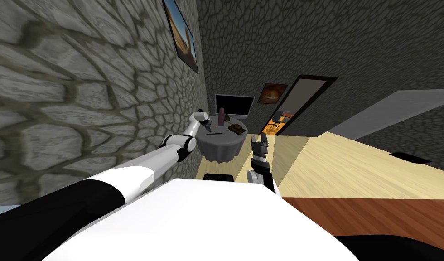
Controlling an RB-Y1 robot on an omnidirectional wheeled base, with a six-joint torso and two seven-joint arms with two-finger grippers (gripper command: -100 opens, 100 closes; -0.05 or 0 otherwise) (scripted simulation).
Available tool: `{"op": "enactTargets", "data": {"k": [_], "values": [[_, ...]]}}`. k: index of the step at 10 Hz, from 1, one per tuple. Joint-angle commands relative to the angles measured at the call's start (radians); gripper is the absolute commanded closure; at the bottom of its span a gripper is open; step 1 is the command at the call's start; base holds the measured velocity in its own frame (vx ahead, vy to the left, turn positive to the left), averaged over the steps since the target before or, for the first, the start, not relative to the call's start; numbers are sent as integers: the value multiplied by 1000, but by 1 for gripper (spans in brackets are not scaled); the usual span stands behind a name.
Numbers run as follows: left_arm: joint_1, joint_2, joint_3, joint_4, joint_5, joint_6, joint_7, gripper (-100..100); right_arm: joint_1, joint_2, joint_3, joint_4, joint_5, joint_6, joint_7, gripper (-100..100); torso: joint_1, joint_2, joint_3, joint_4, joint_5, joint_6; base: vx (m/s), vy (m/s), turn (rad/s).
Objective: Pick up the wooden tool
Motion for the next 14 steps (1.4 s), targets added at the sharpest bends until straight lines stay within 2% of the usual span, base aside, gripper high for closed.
{"op": "enactTargets", "data": {"k": [1, 2, 3, 4, 6, 7, 8, 11, 14], "values": [[-41, -1, 4, 50, 3, 48, -2, -100, 0, 0, 0, 0, 0, 0, 0, 0, 0, 0, 0, 0, 0, 0, 38, -28, 37], [-41, -1, 4, 58, 3, 48, -2, -100, 0, 0, 0, 0, 0, 0, 0, 0, -1, 0, 0, 0, 0, 0, 42, -30, 27], [-74, -3, 6, 97, 4, 91, -3, -100, 0, 0, 0, 0, 0, 0, 0, 0, -1, 0, 0, 0, 0, 0, 45, -39, 43], [-74, -3, 6, 102, 4, 93, -3, -100, 0, 0, 0, 0, 0, 0, 0, 0, -1, -1, 0, 0, 0, 0, 46, -39, 19], [-125, -6, 10, 174, 5, 157, -6, -100, 0, 0, 0, 0, 0, 0, 0, 0, -2, -2, -1, 0, 0, 0, 69, -62, 48], [-125, -6, 10, 180, 5, 170, -6, -100, 0, 0, 0, 0, 0, 0, 0, 0, -3, -3, -1, 0, -1, 0, 62, -46, 28], [-144, -8, 11, 214, 5, 201, -9, -100, 0, 0, 0, 0, 0, 0, 0, 0, -2, -2, -1, -1, 0, 0, 53, -39, 43], [-159, -11, 12, 244, 5, 228, -12, -100, 0, 0, 0, 0, 0, 0, 0, 0, 0, 0, 0, 0, 0, 0, 30, -27, 20], [-178, -19, 12, 310, 2, 280, -18, -100, 0, 0, 0, 0, 0, 0, 0, 0, -1, 1, 0, 0, 0, 0, 24, -37, 37]]}}
